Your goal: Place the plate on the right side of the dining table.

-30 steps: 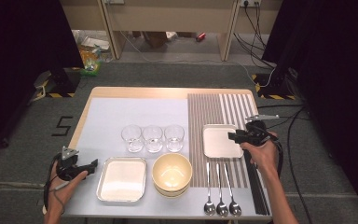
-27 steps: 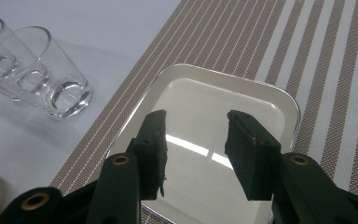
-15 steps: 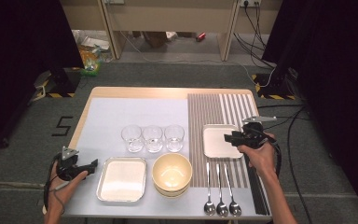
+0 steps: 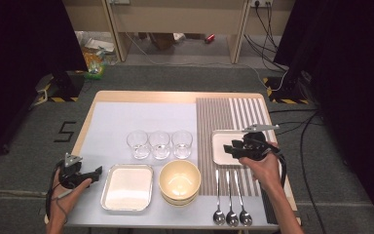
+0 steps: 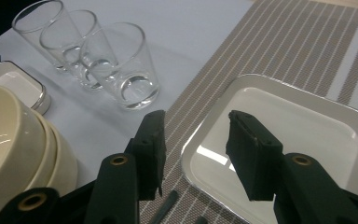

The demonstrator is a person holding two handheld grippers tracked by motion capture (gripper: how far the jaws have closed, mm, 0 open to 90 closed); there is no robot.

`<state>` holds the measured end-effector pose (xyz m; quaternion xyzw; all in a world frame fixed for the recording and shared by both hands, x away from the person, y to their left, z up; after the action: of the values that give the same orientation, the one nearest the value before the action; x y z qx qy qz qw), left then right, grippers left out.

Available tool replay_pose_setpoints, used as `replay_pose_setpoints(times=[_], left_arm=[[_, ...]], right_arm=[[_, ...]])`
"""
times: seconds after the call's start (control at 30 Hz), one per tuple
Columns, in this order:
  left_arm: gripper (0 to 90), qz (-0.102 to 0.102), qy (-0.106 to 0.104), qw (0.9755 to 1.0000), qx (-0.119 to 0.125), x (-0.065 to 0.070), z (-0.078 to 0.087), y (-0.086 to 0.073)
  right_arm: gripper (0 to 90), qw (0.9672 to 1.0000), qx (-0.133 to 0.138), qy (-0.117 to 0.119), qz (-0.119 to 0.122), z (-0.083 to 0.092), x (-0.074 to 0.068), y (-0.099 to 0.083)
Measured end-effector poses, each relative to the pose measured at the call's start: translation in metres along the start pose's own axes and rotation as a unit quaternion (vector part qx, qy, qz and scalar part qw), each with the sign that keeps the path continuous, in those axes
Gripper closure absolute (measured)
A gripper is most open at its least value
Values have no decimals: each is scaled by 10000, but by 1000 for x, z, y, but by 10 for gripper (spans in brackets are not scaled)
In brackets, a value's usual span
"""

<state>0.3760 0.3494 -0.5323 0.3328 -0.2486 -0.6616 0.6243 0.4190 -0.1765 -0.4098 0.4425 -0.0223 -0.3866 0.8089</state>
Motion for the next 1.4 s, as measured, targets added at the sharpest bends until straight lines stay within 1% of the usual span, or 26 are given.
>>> replay_pose_setpoints(times=[0.07,0.1,0.13,0.2,0.43,0.5,0.77,0.83,0.9,0.93,1.1,1.13,1.4], left_arm=[[141,-1,0,10000,-1,0,0,0],[141,-1,0,10000,-1,0,0,0],[141,2,-1,10000,-1,0,0,0],[141,-2,-1,10000,-5,0,0,0],[140,-7,4,10000,-13,0,0,0],[140,-8,9,10000,-8,0,0,0],[139,-14,1,10000,-13,0,0,0],[139,-6,-2,10000,-10,0,0,0],[139,-11,0,10000,-13,0,0,0],[139,-16,0,10000,-14,0,0,0],[139,-6,5,10000,-6,0,0,0],[139,-7,5,10000,-8,0,0,0],[139,-8,7,10000,-7,0,0,0]], right_arm=[[561,9999,-25,86,59,-6,-6,0],[561,9999,-25,86,59,-6,-6,0],[558,9999,-51,122,81,-9,-10,0],[553,9998,-70,146,77,-11,-13,0],[546,9995,-98,250,162,-15,-21,1],[543,9995,-100,259,137,-15,-24,1],[539,9991,-112,365,205,-19,-34,1],[538,9987,-132,423,241,-21,-40,0],[537,9985,-149,449,265,-22,-42,0],[535,9982,-171,489,293,-24,-47,0],[531,9978,-172,544,345,-27,-54,1],[530,9973,-196,605,363,-29,-57,2],[520,9967,-245,667,388,-34,-64,1]])
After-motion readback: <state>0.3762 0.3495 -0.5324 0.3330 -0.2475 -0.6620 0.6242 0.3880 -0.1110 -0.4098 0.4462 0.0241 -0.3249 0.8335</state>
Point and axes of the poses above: each handheld gripper's, and its own axes: z roughly backward along the jaws, y roughly out of its top, x roughly to its right, the point moved 4 cm from there along -z, roughly forward along the jaws, and after that the axes turned 14 degrees about y, right-handed, at the moved point
